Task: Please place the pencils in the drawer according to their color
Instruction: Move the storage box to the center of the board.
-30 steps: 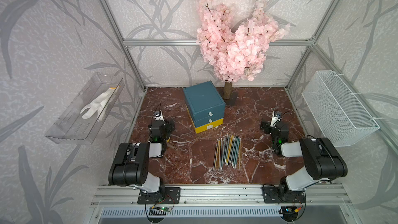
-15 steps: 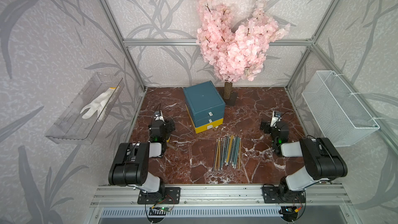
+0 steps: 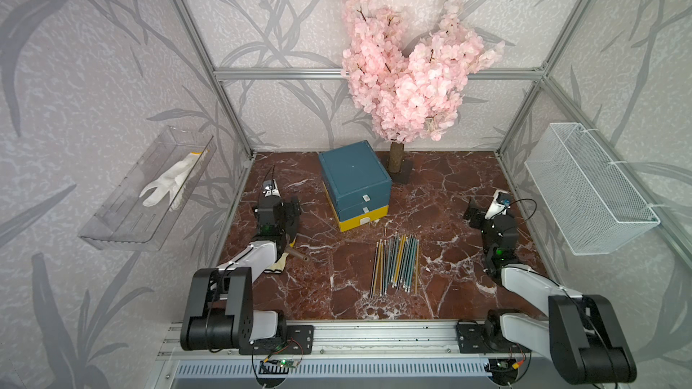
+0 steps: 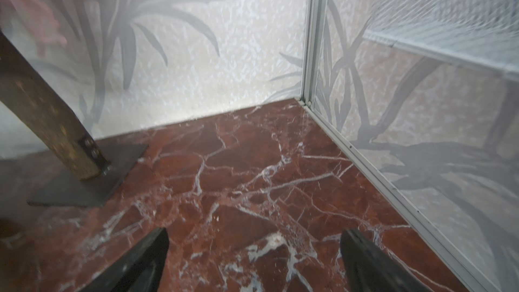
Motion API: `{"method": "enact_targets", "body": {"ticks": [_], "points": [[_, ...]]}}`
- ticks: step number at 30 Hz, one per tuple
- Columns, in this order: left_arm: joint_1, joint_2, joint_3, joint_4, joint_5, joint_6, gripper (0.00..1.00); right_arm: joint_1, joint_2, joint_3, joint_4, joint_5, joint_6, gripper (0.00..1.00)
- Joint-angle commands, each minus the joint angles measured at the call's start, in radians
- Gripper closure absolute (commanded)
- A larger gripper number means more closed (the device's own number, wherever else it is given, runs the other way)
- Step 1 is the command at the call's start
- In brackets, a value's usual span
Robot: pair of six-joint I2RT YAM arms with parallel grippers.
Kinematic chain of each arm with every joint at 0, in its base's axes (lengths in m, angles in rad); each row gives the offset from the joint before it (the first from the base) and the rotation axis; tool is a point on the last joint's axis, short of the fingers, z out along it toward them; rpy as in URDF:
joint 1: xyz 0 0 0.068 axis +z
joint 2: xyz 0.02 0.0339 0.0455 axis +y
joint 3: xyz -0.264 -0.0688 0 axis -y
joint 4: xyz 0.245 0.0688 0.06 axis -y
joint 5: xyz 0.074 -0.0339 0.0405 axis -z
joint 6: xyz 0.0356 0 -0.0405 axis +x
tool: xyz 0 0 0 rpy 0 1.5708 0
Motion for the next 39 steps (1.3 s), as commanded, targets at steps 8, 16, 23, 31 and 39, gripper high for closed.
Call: {"method": "enact_targets", "body": {"ticks": [8, 16, 23, 31, 39], "points": [[-0.009, -0.168, 0.241, -0.575, 0.063, -0.303, 0.00, -0.042, -0.213, 0.218, -0.643, -0.502, 0.433, 0.01], [-0.012, -0.116, 0.499, -0.880, 0.258, -0.370, 0.00, 0.300, -0.039, 0.271, -0.647, -0.652, 0.694, 0.01], [-0.032, -0.032, 0.656, -0.966, 0.384, -0.408, 0.00, 0.605, 0.281, 0.351, -0.331, -0.605, 0.920, 0.06], [-0.084, 0.045, 0.730, -0.969, 0.391, -0.416, 0.00, 0.643, 0.590, 0.471, -0.041, -0.687, 1.063, 0.37], [-0.102, 0.084, 0.775, -0.992, 0.392, -0.406, 0.00, 0.621, 0.708, 0.569, -0.050, -0.699, 1.057, 0.42]]}}
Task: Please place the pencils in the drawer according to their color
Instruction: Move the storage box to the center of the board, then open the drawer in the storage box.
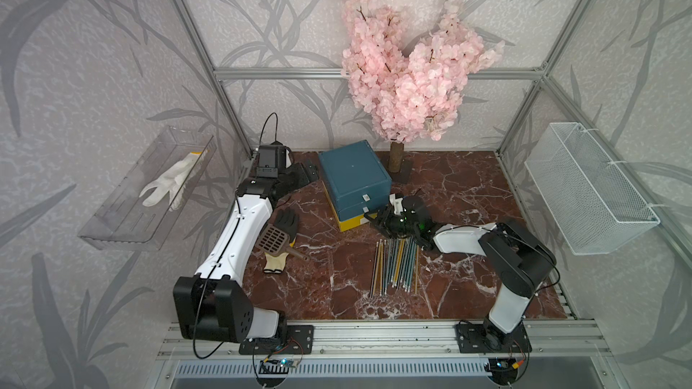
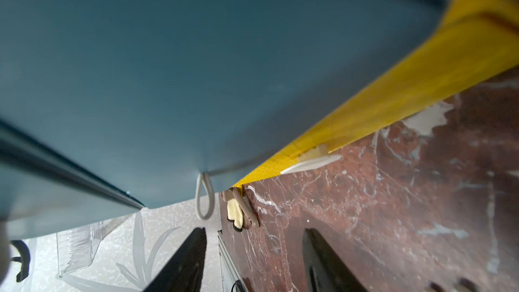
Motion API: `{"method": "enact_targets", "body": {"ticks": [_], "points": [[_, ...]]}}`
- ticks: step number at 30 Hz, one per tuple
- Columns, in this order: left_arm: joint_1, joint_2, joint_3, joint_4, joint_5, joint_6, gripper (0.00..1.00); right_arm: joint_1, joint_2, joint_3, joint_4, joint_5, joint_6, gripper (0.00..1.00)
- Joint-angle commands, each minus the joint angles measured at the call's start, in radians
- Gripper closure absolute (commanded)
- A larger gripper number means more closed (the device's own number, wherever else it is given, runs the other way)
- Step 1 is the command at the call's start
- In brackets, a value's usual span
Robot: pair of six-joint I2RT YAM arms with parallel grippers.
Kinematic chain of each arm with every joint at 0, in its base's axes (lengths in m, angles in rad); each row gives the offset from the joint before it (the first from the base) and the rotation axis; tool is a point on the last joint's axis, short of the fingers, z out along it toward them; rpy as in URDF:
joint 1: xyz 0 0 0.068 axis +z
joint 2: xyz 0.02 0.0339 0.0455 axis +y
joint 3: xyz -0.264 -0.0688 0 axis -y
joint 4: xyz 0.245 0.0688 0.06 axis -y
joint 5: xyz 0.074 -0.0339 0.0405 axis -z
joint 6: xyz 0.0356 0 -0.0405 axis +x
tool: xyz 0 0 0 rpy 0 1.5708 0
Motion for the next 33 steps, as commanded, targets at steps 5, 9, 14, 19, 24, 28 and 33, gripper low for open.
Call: {"method": "enact_targets", "body": {"ticks": [5, 9, 14, 19, 24, 28, 33], "points": [[-0.006, 0.001, 0.031, -0.018, 0.002, 0.004, 0.00, -0.042, 0.059, 0.122, 0.019, -0.040, -0.002, 0.42], [-0.008, 0.001, 0.029, -0.016, 0.000, 0.004, 0.00, -0.052, 0.106, 0.200, -0.007, -0.063, -0.006, 0.42], [-0.010, 0.008, 0.036, -0.008, 0.003, -0.003, 0.00, -0.052, 0.142, 0.248, -0.003, -0.077, 0.014, 0.42], [-0.008, 0.030, 0.071, -0.021, -0.009, -0.020, 0.00, -0.053, 0.087, 0.149, 0.032, -0.060, 0.040, 0.39], [-0.009, 0.071, 0.136, -0.055, -0.018, -0.027, 0.00, -0.054, -0.016, -0.019, 0.110, -0.009, 0.094, 0.37], [-0.012, 0.110, 0.183, -0.069, -0.012, -0.018, 0.00, -0.054, -0.082, -0.081, 0.177, 0.026, 0.126, 0.36], [-0.017, 0.164, 0.223, -0.085, 0.005, -0.016, 0.00, -0.054, -0.094, -0.047, 0.214, 0.060, 0.163, 0.36]]}}
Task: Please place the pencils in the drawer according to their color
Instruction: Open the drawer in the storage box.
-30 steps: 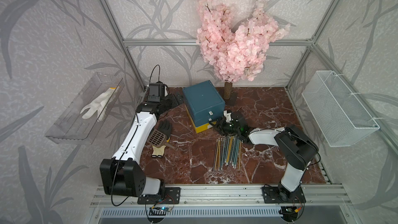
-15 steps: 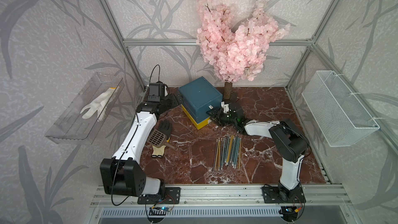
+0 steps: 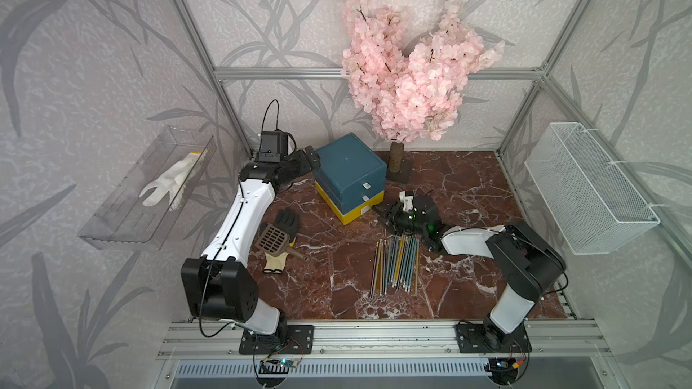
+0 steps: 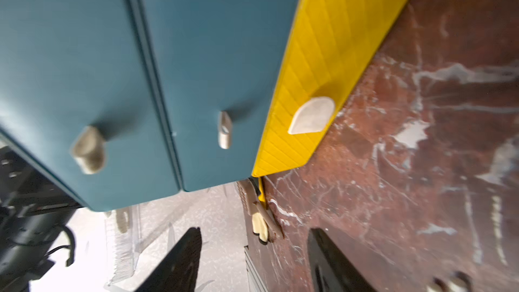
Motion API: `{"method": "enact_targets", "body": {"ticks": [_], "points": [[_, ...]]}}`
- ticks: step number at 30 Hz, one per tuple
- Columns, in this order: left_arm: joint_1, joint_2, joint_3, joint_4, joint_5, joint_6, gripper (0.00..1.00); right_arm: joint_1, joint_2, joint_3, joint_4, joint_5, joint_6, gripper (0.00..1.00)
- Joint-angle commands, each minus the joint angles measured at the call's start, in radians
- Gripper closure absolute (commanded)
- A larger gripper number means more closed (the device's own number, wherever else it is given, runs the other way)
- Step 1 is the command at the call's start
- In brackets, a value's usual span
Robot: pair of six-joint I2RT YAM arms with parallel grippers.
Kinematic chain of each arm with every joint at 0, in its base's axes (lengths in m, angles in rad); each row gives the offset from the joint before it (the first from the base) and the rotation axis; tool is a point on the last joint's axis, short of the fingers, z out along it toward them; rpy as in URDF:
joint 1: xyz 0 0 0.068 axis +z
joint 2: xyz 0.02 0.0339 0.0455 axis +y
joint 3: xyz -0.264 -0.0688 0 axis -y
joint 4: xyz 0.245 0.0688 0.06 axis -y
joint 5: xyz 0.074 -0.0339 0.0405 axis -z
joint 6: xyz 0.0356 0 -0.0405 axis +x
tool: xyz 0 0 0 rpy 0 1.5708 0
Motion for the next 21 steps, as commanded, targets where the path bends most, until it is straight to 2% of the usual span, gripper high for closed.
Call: {"method": "enact_targets", "body": {"ticks": [1, 5, 12, 21], "points": [[-0.010, 0.037, 0.044, -0.037, 0.011, 0.003, 0.00, -0.002, -0.024, 0.050, 0.089, 0.040, 0.043, 0.36], [-0.018, 0.056, 0.050, -0.041, 0.018, 0.005, 0.00, -0.002, 0.020, 0.133, 0.107, 0.043, 0.066, 0.37], [-0.027, 0.066, 0.046, -0.041, 0.015, 0.010, 0.00, -0.004, 0.102, 0.231, 0.126, 0.053, 0.094, 0.46], [-0.033, 0.074, 0.041, -0.035, 0.015, 0.010, 0.00, -0.007, 0.149, 0.267, 0.134, 0.053, 0.098, 0.62]]}}
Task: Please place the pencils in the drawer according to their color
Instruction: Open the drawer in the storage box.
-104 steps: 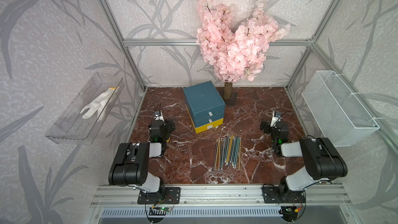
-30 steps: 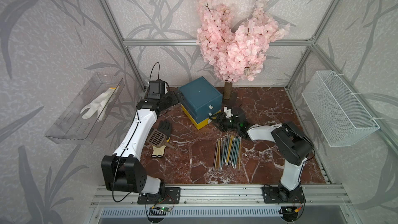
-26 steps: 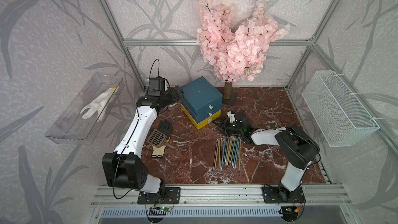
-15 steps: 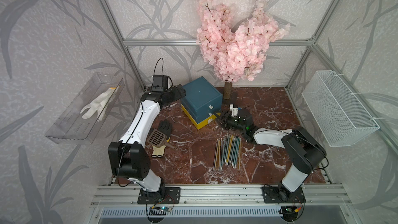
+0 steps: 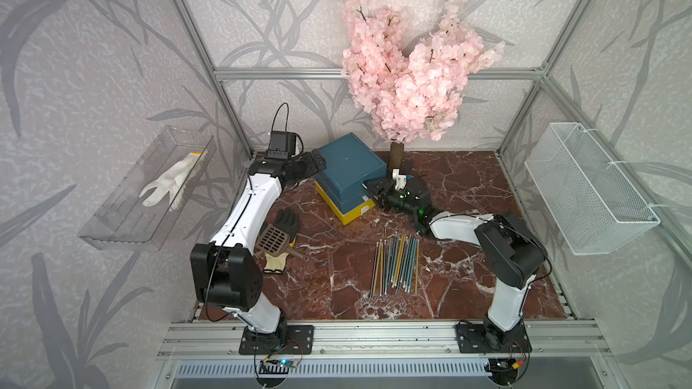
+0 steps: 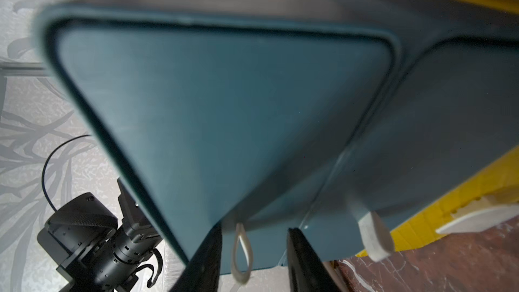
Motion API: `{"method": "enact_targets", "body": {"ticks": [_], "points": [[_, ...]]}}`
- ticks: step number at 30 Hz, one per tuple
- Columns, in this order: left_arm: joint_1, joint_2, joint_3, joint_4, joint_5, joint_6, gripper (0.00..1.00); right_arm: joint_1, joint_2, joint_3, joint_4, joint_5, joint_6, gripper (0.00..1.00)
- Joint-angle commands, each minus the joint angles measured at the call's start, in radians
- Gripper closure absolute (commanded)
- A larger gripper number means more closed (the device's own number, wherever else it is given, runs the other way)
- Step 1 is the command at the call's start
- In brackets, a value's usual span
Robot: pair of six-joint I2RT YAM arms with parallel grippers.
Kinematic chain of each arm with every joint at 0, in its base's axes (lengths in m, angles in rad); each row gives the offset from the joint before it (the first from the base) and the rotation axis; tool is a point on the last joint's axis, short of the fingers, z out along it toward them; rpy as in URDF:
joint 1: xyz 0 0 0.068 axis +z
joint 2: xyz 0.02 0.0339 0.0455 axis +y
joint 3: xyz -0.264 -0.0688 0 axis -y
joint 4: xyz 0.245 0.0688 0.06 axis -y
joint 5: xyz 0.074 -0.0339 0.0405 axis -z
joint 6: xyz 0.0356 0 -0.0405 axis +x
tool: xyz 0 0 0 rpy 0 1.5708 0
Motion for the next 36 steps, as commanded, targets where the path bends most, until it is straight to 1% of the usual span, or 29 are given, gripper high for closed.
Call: {"method": "enact_targets", "body": {"ticks": [1, 4, 5, 11, 24, 36], "points": [[-0.009, 0.013, 0.022, -0.009, 0.007, 0.010, 0.00, -0.008, 0.010, 0.025, 0.033, 0.009, 0.004, 0.63], [-0.011, 0.021, 0.022, -0.007, 0.010, 0.004, 0.00, -0.012, 0.010, 0.024, 0.035, 0.010, 0.003, 0.68], [-0.012, 0.026, 0.023, -0.006, 0.010, 0.004, 0.00, -0.014, 0.011, 0.024, 0.036, 0.008, 0.002, 0.71], [-0.015, 0.045, 0.005, 0.012, 0.006, -0.008, 0.00, -0.019, -0.001, -0.001, 0.058, -0.005, 0.010, 0.99], [-0.016, 0.082, -0.017, 0.039, -0.008, -0.024, 0.00, -0.017, -0.133, -0.164, 0.090, -0.013, 0.040, 1.00], [-0.017, 0.082, -0.031, 0.056, -0.023, -0.023, 0.00, -0.016, -0.295, -0.301, 0.024, -0.022, 0.036, 1.00]]}}
